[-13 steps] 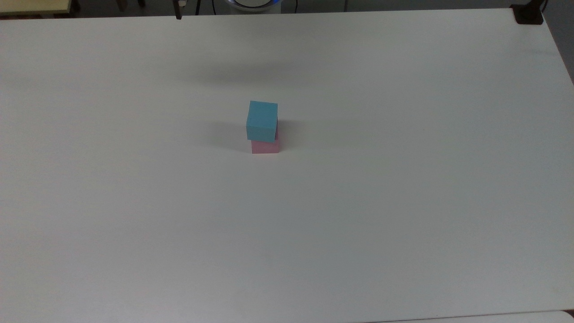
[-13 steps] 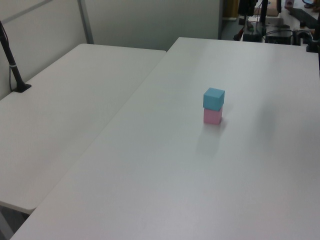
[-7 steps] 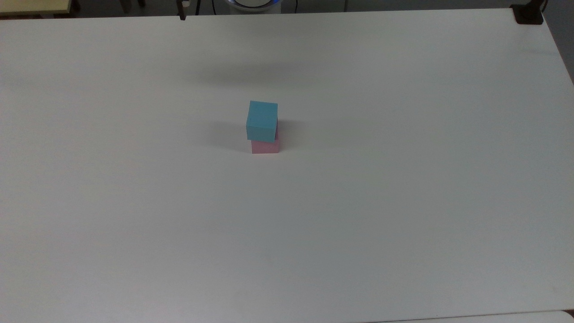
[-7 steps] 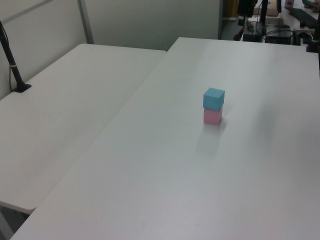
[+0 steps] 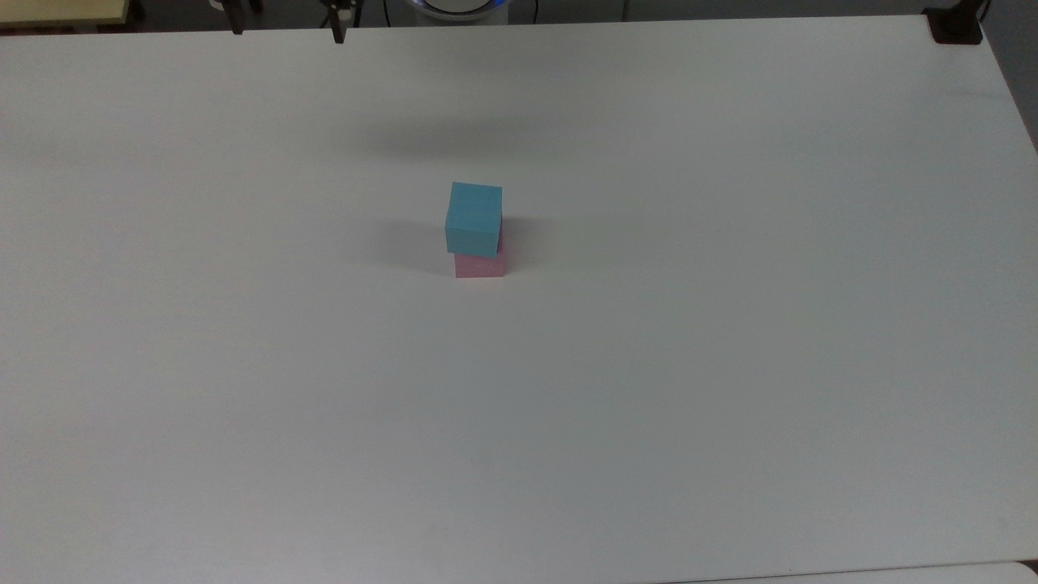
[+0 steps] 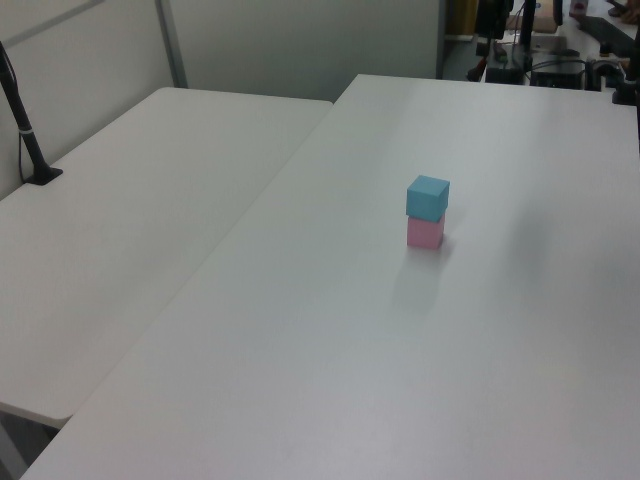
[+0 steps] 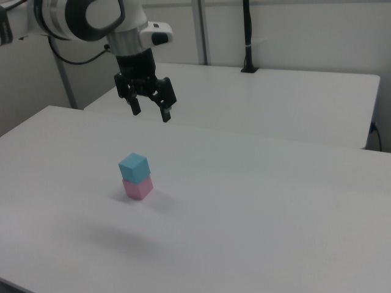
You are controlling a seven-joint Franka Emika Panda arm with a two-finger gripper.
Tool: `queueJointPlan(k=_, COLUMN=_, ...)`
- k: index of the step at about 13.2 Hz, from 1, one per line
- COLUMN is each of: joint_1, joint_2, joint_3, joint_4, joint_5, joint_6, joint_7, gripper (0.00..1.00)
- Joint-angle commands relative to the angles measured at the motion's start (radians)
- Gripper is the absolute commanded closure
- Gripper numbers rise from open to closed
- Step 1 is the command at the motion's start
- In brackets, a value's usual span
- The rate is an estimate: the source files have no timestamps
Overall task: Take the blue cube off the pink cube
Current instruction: 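Lower the open gripper onto the light blue cube and close it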
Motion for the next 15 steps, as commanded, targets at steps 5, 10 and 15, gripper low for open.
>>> queueJointPlan(k=5, joint_1=0.075, joint_2=0.041, joint_3=0.053, joint_4=-0.092, joint_5=0.017, joint_6=0.047, joint_7=0.082, gripper=0.00)
queueJointPlan(k=10, joint_1=0.087, joint_2=0.121, joint_3=0.105, joint_4=-0.167, joint_5=0.043, joint_6=0.193, joint_7=0.194, gripper=0.00)
queueJointPlan(k=15, joint_1=0.101, joint_2=0.187, joint_3=0.140, joint_4=-0.167, joint_5=0.042, joint_6=0.267, joint_7=0.269, gripper=0.00)
